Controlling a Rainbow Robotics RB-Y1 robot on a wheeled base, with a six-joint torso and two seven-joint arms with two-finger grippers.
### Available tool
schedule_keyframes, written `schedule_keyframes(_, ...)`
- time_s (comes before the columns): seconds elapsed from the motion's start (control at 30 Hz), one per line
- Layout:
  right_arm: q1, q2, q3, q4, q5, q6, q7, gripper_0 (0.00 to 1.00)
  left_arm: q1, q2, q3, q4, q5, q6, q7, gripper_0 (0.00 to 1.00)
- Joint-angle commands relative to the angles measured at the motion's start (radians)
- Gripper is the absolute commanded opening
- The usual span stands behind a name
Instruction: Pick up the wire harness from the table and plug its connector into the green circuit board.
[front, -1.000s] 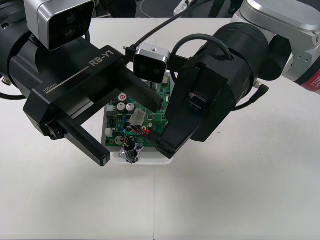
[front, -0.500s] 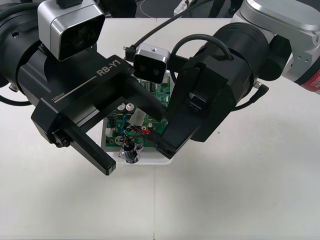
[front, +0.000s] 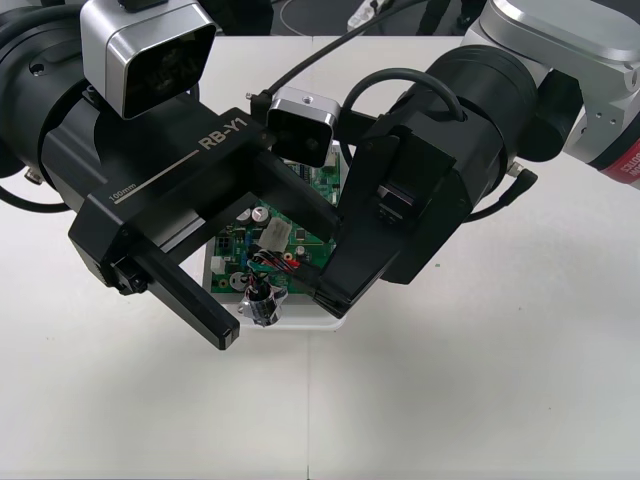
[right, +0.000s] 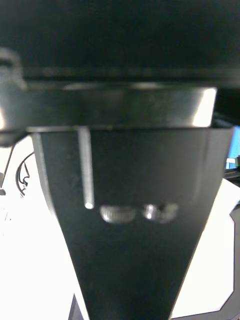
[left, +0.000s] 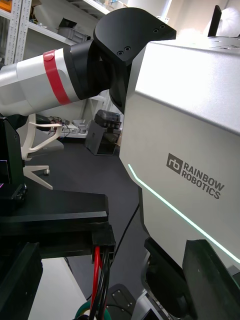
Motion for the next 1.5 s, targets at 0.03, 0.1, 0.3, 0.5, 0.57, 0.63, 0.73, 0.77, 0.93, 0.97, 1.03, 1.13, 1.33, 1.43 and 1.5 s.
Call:
schedule_keyframes(0.03, -0.055, 0.018, 0.009, -0.028, -0.018, 0.001, -0.011, 0.00, -0.037, -0.018, -0.008, -0.025, -0.006, 0.043, 0.059, 0.58)
schedule_keyframes(0.1, -0.055, 0.018, 0.009, -0.028, -0.018, 0.001, -0.011, 0.00, -0.037, -0.018, -0.008, -0.025, -0.005, 0.044, 0.058, 0.00)
schedule_keyframes(0.3, -0.055, 0.018, 0.009, -0.031, -0.018, 0.001, -0.010, 0.00, -0.037, -0.018, -0.008, -0.025, -0.006, 0.047, 0.055, 0.00)
schedule_keyframes(0.5, -0.055, 0.018, 0.009, -0.032, -0.018, 0.001, -0.010, 0.00, -0.037, -0.018, -0.008, -0.025, -0.005, 0.049, 0.055, 0.00)
schedule_keyframes(0.57, -0.055, 0.020, 0.009, -0.032, -0.018, 0.001, -0.010, 0.00, -0.038, -0.018, -0.008, -0.025, -0.005, 0.049, 0.053, 0.00)
schedule_keyframes(0.63, -0.055, 0.021, 0.009, -0.032, -0.018, 0.001, -0.010, 0.00, -0.037, -0.018, -0.008, -0.025, -0.005, 0.050, 0.052, 0.00)
schedule_keyframes(0.73, -0.055, 0.021, 0.009, -0.032, -0.018, 0.001, -0.010, 0.00, -0.038, -0.018, -0.008, -0.025, -0.005, 0.049, 0.050, 0.00)
schedule_keyframes(0.77, -0.055, 0.021, 0.009, -0.032, -0.018, 0.001, -0.010, 0.00, -0.037, -0.018, -0.008, -0.025, -0.005, 0.050, 0.049, 0.00)
schedule_keyframes(0.93, -0.055, 0.021, 0.009, -0.028, -0.018, 0.001, 0.006, 0.00, -0.038, -0.019, -0.008, -0.027, -0.005, 0.049, 0.049, 0.00)
schedule_keyframes(0.97, -0.055, 0.021, 0.009, -0.026, -0.018, 0.001, 0.006, 0.00, -0.038, -0.018, -0.008, -0.025, -0.005, 0.049, 0.049, 0.00)
schedule_keyframes(1.03, -0.055, 0.021, 0.009, -0.023, -0.018, 0.001, 0.006, 0.00, -0.038, -0.018, -0.008, -0.025, -0.005, 0.049, 0.049, 0.00)
schedule_keyframes(1.13, -0.055, 0.021, 0.009, -0.020, -0.018, 0.001, 0.006, 0.00, -0.038, -0.018, -0.008, -0.025, -0.005, 0.049, 0.047, 0.00)
schedule_keyframes(1.33, -0.055, 0.021, 0.009, -0.017, -0.018, 0.001, 0.022, 0.25, -0.038, -0.018, -0.008, -0.025, -0.005, 0.049, 0.047, 0.00)
schedule_keyframes(1.43, -0.055, 0.021, 0.007, -0.012, -0.018, 0.001, 0.022, 0.40, -0.037, -0.019, -0.008, -0.025, -0.005, 0.049, 0.049, 0.00)
schedule_keyframes(1.5, -0.055, 0.021, 0.009, -0.011, -0.017, 0.001, 0.035, 0.51, -0.038, -0.018, -0.008, -0.025, -0.005, 0.049, 0.047, 0.00)
